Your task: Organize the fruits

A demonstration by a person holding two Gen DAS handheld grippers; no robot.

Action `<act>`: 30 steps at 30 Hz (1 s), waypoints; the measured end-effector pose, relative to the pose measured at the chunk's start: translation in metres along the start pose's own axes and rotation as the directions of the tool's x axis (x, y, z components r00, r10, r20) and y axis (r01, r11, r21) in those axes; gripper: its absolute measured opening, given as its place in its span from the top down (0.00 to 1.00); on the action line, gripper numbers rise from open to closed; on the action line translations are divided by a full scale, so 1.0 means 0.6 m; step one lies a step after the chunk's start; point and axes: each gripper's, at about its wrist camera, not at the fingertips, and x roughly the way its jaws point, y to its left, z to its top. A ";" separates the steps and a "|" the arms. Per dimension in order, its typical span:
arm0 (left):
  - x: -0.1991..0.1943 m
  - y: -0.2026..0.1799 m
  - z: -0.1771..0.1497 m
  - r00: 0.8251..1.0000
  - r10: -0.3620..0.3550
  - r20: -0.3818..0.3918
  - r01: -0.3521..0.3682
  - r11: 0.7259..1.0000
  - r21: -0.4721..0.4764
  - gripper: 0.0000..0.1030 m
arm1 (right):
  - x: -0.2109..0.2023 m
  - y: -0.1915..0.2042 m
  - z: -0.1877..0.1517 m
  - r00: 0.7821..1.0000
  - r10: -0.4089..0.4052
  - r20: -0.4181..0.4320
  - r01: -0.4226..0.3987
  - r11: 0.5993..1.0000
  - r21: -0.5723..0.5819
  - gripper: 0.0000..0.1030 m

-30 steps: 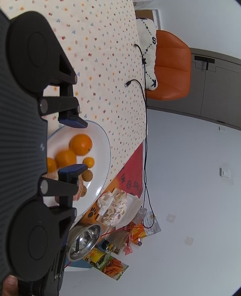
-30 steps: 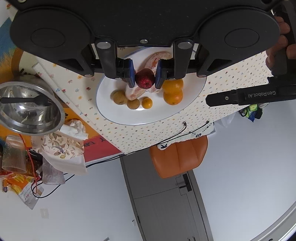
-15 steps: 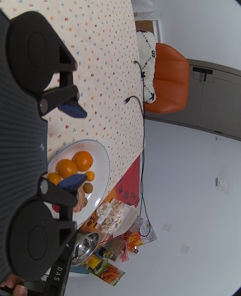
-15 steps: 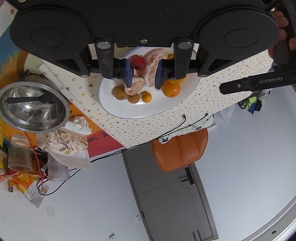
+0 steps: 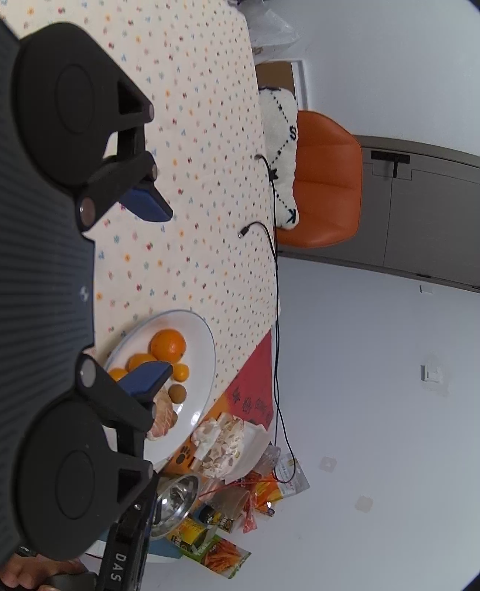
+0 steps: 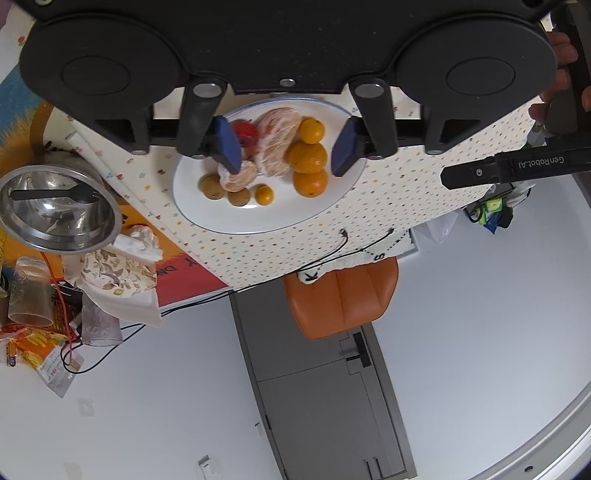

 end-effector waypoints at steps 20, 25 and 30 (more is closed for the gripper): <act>-0.089 0.036 -0.019 0.996 0.078 -0.038 -0.079 0.996 -0.030 0.04 | -0.046 0.053 -0.004 0.999 0.045 0.016 -0.045 0.999 -0.007 0.00; -0.110 0.042 -0.025 0.995 0.090 -0.041 -0.091 0.996 -0.021 0.04 | -0.058 0.065 -0.007 0.999 0.043 0.001 -0.043 0.999 -0.011 0.00; -0.134 0.047 -0.025 0.995 0.100 -0.030 -0.100 0.995 -0.007 0.04 | -0.071 0.077 -0.002 0.999 0.043 -0.005 -0.043 0.999 0.000 0.00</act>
